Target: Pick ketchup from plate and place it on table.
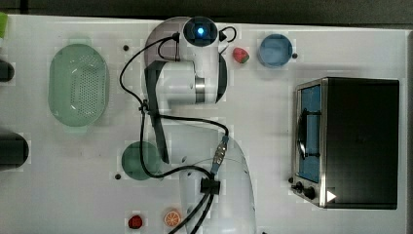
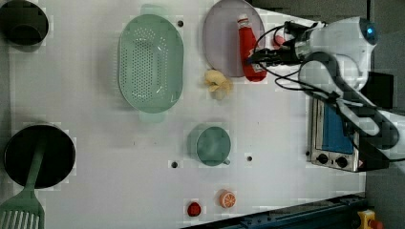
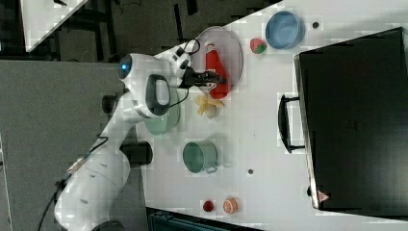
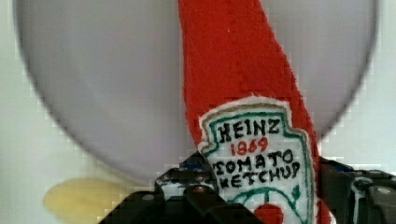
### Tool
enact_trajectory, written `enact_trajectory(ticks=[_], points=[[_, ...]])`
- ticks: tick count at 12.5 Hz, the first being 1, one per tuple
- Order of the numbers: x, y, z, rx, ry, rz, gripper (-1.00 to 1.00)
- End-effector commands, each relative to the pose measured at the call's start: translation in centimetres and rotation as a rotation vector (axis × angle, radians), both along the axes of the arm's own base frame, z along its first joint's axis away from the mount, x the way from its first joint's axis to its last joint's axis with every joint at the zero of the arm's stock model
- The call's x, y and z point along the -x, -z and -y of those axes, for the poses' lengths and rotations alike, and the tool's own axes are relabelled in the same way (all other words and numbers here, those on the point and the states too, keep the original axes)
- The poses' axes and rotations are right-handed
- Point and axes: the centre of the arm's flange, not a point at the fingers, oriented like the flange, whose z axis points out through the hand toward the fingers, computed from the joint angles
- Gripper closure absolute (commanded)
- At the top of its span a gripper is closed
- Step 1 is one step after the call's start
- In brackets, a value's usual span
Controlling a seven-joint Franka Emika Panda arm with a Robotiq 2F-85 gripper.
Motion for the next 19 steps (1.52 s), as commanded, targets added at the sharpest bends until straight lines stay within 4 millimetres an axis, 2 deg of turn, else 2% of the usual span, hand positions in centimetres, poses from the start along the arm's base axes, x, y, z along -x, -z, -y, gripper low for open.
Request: enact_trajectory(ticks=[1, 4, 6, 9, 11, 14, 19], points=[[-2.1, -13.9, 2.9, -0.007, 0.116, 0.119, -0.27], [-0.2, -19.1, 5.3, -0.031, 0.214, 0.074, -0.27], [1.9, -21.9, 6.6, -0.016, 0.234, 0.047, -0.27], [6.1, -23.0, 7.5, 0.011, 0.291, -0.012, -0.27], [8.8, -22.2, 7.6, 0.028, 0.352, -0.03, -0.27], [12.2, -19.2, 7.7, 0.04, 0.39, -0.02, -0.27], [16.0, -10.8, 7.6, 0.042, 0.401, 0.007, -0.26]])
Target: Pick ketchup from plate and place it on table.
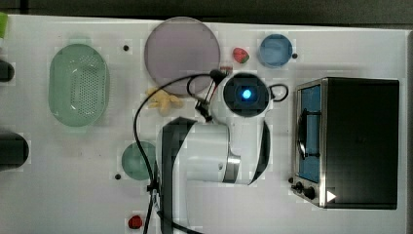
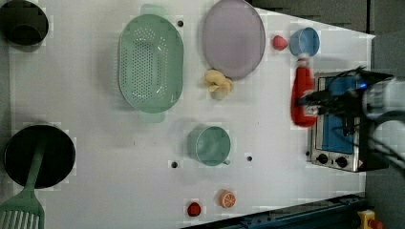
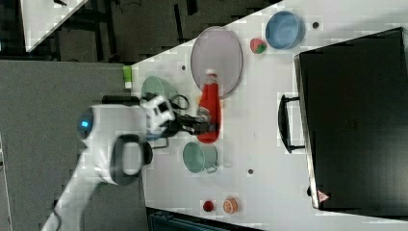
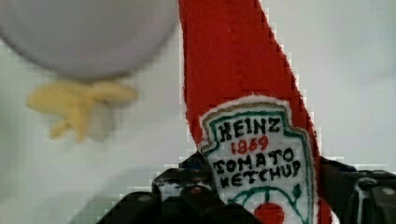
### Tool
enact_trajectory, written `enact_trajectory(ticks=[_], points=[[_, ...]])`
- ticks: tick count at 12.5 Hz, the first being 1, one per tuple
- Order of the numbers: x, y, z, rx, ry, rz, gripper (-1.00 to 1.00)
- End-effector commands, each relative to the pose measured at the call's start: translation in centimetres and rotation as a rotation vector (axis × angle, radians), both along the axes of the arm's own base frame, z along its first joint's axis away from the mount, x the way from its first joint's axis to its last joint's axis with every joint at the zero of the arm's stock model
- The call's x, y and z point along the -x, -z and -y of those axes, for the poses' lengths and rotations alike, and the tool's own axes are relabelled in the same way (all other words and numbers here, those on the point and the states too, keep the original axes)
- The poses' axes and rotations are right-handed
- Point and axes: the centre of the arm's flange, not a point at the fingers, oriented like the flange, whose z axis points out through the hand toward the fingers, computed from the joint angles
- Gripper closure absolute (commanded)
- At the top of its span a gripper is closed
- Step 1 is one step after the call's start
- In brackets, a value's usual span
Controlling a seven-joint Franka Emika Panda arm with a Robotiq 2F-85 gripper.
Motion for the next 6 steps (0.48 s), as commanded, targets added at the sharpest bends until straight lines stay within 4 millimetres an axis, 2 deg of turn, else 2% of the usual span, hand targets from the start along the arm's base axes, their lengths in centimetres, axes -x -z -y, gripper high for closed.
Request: enact_trajectory(ticks=[1, 6], points=[[1.4, 3.3, 0.6, 0.008, 0.056, 0.014, -0.26], [2.1, 9.5, 0.5, 0.0, 0.06, 0.004, -0.26]])
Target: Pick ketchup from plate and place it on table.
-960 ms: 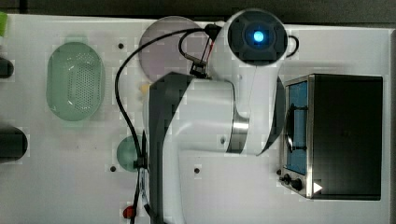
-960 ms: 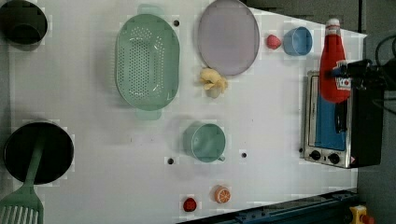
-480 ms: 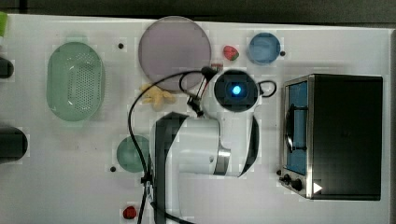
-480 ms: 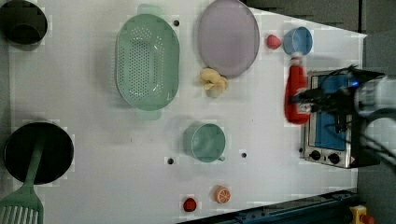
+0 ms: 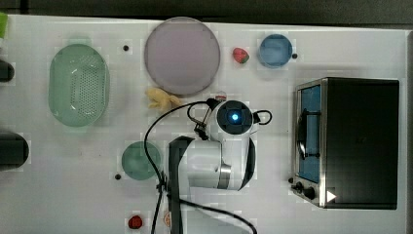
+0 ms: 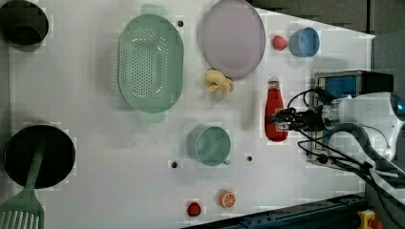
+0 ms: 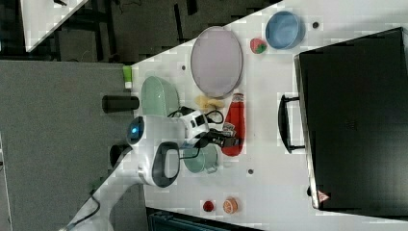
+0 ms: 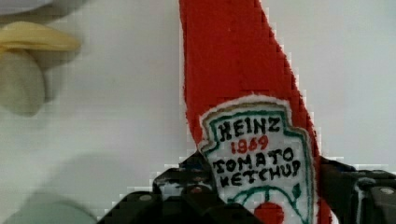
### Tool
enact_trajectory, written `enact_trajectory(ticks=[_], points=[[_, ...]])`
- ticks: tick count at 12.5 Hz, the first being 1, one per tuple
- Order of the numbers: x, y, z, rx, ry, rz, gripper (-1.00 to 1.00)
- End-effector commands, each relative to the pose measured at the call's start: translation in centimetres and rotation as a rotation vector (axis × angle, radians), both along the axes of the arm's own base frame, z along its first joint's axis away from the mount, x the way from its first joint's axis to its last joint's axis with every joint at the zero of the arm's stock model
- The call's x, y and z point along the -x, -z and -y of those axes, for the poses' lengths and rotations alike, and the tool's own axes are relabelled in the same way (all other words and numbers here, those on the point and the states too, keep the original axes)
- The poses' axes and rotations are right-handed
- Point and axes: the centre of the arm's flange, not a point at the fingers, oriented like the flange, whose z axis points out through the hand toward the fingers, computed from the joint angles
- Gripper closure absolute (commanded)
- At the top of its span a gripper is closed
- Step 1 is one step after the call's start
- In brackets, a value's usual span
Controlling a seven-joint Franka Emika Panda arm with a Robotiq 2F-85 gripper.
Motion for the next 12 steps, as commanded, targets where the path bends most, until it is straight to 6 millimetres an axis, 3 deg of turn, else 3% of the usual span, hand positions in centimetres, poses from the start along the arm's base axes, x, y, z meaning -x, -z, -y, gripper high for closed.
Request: enact_trajectory(ticks=[1, 2, 4, 5, 6, 8, 12], points=[[-1.4, -0.5, 0.7, 0.008, 0.056, 0.079, -0.27], [-1.4, 0.3, 0.7, 0.007, 0.058, 0.079, -0.32], [-1.4, 0.7, 0.8, 0.007, 0.059, 0.078, -0.74], [-1.5, 0.4, 0.7, 0.007, 0.056, 0.084, -0.96], [-1.7, -0.3, 0.6, 0.008, 0.054, 0.097, -1.0], [-3.0, -3.5, 0.4, 0.014, 0.05, 0.162, -1.0], [-6.1, -13.1, 0.2, 0.026, 0.105, 0.259, -1.0]])
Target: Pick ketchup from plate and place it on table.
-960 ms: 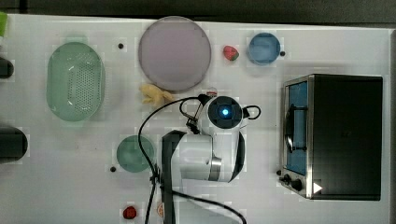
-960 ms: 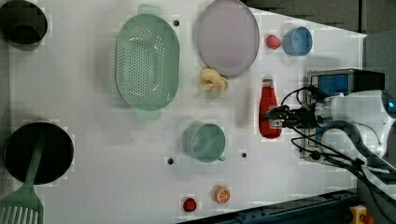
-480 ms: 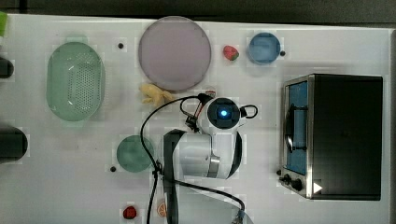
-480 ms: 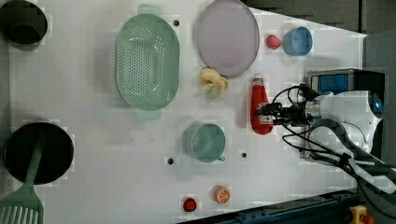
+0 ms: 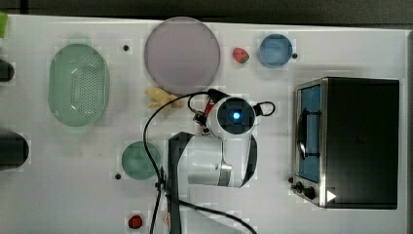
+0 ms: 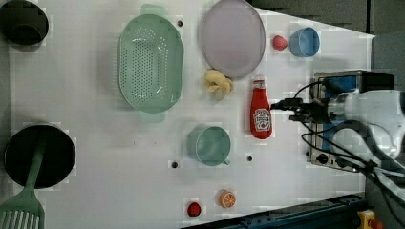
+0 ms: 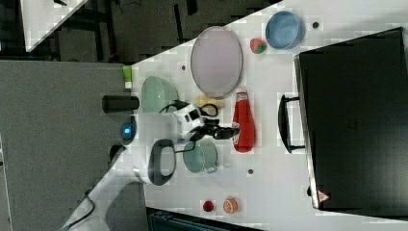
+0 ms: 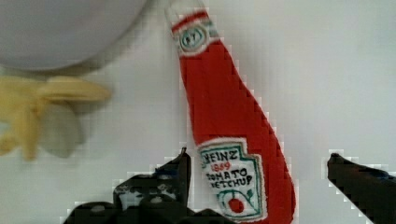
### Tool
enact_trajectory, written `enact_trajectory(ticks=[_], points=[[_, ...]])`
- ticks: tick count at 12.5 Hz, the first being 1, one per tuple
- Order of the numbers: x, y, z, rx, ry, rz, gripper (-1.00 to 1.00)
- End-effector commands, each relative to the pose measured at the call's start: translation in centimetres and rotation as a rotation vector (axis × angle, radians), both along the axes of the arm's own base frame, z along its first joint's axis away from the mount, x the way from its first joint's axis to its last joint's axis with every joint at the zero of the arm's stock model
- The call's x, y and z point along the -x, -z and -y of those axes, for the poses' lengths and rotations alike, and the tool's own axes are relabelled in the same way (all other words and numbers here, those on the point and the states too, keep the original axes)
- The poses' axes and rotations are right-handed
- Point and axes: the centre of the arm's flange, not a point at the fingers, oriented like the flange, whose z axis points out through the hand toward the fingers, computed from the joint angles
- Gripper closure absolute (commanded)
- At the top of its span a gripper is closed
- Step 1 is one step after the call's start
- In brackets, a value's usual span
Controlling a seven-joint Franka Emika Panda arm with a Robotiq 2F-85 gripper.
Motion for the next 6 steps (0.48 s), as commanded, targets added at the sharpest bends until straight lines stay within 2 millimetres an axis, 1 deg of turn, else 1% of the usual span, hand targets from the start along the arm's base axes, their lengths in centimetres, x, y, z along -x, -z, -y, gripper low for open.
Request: enact_trajectory(ticks=[1, 4, 6], points=[[-4.3, -11.6, -0.1, 0.009, 0.137, 0.144, -1.0], [-5.5, -18.0, -0.9, 0.005, 0.301, 0.113, -1.0], [-5.5, -21.3, -1.2, 0.01, 0.379, 0.065, -1.0]])
